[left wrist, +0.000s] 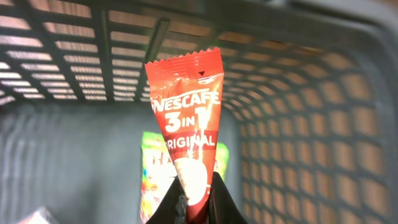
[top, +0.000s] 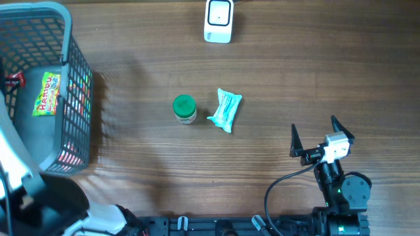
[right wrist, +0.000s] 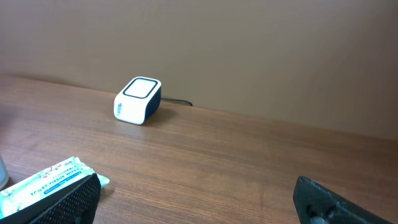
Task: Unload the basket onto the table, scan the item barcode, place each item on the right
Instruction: 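Reach left gripper into basket and grasp red Nescafe stick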
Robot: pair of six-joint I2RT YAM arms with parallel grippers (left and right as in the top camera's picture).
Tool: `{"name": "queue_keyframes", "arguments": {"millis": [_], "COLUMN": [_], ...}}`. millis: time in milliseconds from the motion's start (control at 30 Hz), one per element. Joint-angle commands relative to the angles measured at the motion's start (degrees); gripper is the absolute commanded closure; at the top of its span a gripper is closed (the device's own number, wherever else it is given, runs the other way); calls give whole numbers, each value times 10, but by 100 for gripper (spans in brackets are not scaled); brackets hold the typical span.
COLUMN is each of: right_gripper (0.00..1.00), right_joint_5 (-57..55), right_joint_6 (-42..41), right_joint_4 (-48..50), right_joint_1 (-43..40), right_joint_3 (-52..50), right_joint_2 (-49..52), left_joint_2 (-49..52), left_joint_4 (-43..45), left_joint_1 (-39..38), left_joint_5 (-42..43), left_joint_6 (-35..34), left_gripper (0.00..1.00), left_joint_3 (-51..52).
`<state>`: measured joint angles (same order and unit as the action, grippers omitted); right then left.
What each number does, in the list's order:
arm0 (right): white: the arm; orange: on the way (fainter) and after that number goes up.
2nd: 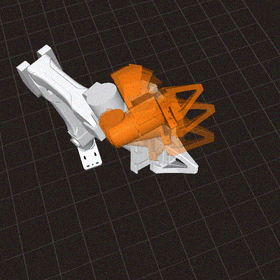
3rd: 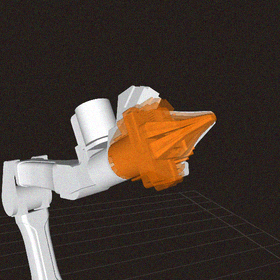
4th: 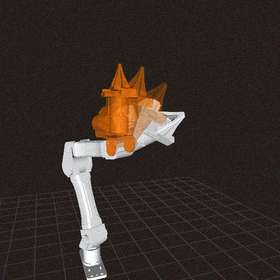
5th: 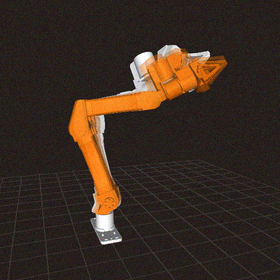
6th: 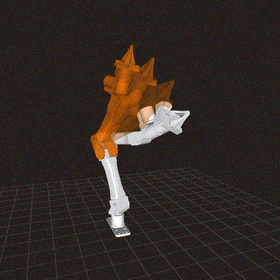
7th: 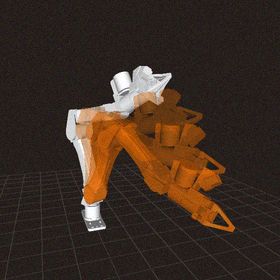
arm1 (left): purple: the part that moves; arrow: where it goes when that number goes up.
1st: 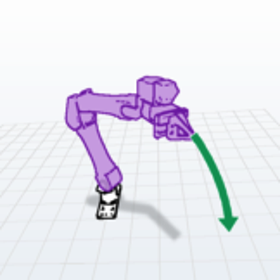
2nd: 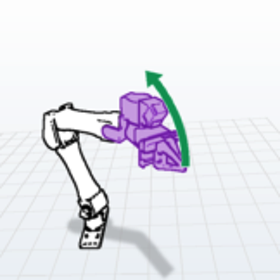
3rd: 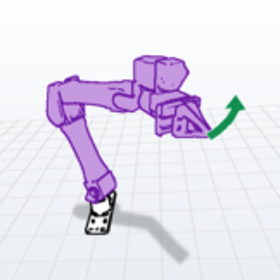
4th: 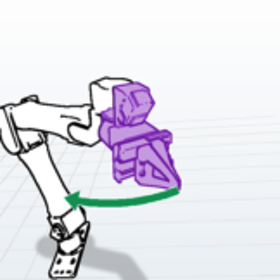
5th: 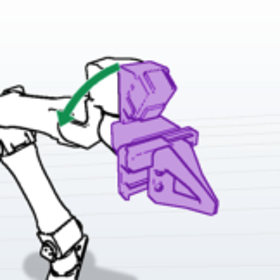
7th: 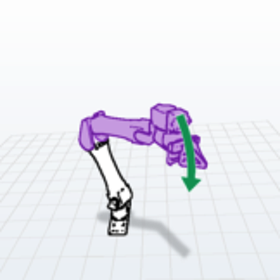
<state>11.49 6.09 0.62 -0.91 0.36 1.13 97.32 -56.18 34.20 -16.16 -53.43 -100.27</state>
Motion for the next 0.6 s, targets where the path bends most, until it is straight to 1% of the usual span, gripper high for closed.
{"name": "queue_keyframes", "arguments": {"millis": [0, 100, 167, 233, 267, 333, 367, 400, 500, 567], "right_gripper": [1, 0, 1, 0, 0, 0, 0, 0, 0, 0], "right_joint_5": [-5, -5, -5, -5, -5, -5, -5, -5, -5, -5], "right_joint_6": [-1, -1, -1, -1, -1, -1, -1, -1, -1, -1], "right_joint_4": [2, 2, 2, 2, 2, 2, 2, 2, 2, 2], "right_joint_1": [3, 3, 3, 3, 3, 3, 3, 3, 3, 3], "right_joint_3": [-1, -1, -1, -1, -1, -1, -1, -1, -1, -1], "right_joint_2": [0, 0, 0, 0, 0, 1, 1, 1, 1, 1], "left_joint_2": [-57, -110, -149, -183, -197, -212, -213, -209, -180, -143], "left_joint_4": [-3, 16, 30, 42, 44, 41, 35, 24, 16, 33], "left_joint_1": [-2, -12, -32, -74, -104, -183, -231, -294, -433, -518], "left_joint_5": [143, 239, 304, 349, 357, 341, 319, 278, 198, 181], "left_joint_6": [8, 8, 8, 25, 39, 73, 91, 103, 104, 104], "left_gripper": [96, 96, 96, 96, 96, 96, 96, 96, 96, 96], "left_joint_3": [0, 0, 0, 0, 0, 0, 0, 1, 19, 33]}}
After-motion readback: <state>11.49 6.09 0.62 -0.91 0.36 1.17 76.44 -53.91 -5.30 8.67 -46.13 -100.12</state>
